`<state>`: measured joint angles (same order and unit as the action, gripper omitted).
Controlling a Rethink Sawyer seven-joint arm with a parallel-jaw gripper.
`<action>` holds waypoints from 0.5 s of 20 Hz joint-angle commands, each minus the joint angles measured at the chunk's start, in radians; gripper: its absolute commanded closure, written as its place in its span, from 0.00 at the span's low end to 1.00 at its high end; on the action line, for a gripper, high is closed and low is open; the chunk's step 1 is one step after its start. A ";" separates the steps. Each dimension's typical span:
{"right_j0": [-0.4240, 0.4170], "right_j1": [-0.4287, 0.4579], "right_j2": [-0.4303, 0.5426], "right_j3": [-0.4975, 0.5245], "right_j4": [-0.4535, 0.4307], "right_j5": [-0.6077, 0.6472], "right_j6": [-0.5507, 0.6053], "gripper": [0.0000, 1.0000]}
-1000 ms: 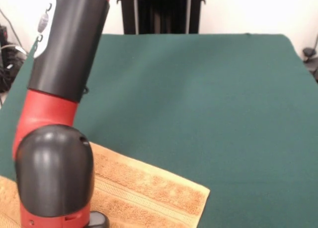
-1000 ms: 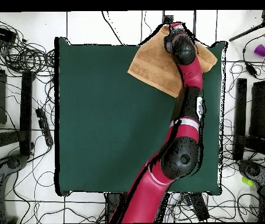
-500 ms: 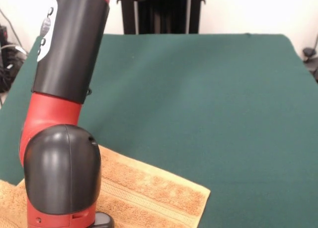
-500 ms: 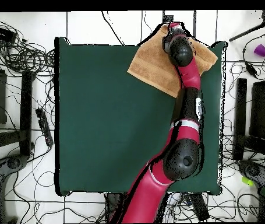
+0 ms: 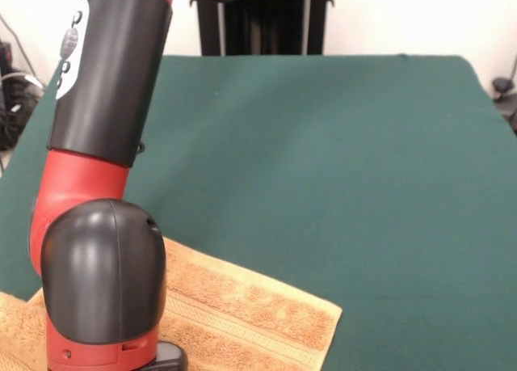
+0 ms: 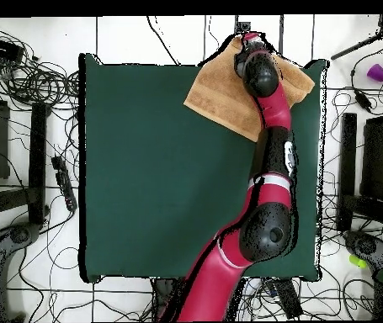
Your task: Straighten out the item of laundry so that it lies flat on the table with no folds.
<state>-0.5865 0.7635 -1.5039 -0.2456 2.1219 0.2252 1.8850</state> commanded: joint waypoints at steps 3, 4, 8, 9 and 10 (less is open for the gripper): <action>-0.005 0.119 -0.192 0.083 -0.117 0.059 -0.202 1.00; -0.012 0.111 -0.225 0.099 -0.119 0.078 -0.216 1.00; -0.050 0.096 -0.296 0.100 -0.114 0.132 -0.373 1.00; -0.055 0.089 -0.326 0.108 -0.109 0.149 -0.403 1.00; -0.059 0.084 -0.344 0.111 -0.105 0.156 -0.423 1.00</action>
<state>-0.6153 0.7395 -1.6230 -0.2553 2.1004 0.2157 1.8688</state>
